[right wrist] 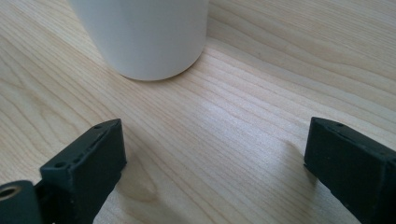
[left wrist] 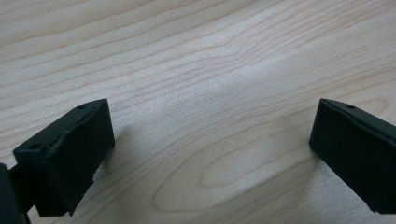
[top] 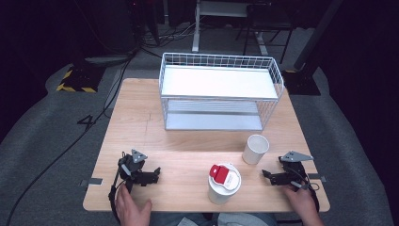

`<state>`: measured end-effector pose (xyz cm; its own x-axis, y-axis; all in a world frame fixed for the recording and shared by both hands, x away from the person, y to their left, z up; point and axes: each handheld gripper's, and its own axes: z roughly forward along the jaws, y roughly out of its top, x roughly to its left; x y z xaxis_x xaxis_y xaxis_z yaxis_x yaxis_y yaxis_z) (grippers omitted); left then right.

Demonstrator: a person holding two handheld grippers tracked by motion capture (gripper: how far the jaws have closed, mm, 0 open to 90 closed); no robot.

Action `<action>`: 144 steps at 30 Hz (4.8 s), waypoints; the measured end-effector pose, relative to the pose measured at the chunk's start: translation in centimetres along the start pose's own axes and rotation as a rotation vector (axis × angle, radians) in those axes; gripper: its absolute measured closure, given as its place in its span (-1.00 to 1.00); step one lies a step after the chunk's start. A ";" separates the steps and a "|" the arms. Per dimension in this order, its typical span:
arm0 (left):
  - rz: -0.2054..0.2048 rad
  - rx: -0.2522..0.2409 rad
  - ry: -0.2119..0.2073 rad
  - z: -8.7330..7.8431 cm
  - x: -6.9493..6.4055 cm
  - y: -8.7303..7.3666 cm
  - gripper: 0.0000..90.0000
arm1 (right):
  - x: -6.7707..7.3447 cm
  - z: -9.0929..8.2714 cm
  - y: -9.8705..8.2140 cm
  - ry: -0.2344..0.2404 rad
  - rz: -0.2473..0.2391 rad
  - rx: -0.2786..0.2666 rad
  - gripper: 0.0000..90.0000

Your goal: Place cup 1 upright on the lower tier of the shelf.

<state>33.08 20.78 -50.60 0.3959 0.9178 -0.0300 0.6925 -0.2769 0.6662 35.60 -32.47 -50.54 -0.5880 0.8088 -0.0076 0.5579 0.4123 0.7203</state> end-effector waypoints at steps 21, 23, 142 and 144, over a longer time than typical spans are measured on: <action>0.056 0.000 -0.051 0.5 0.8 0.5 -0.99 | -0.1 0.1 0.1 0.007 -0.006 0.001 -0.87; 0.056 0.000 -0.052 0.5 0.8 0.5 -0.99 | -0.1 0.1 0.1 0.007 -0.005 0.002 -0.87; 0.058 0.001 -0.050 0.5 0.8 0.5 -0.99 | 2.1 2.7 5.9 0.124 -0.090 -0.127 -0.49; 0.058 0.001 -0.050 0.5 0.8 0.5 -0.99 | 2.1 2.6 6.0 0.124 -0.088 -0.129 -0.49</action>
<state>34.02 21.21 -50.60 0.4648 0.8849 -0.0285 0.6680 -0.3294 0.6673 39.23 -27.19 -48.04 -0.7037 0.7105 0.0053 0.4259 0.4158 0.8036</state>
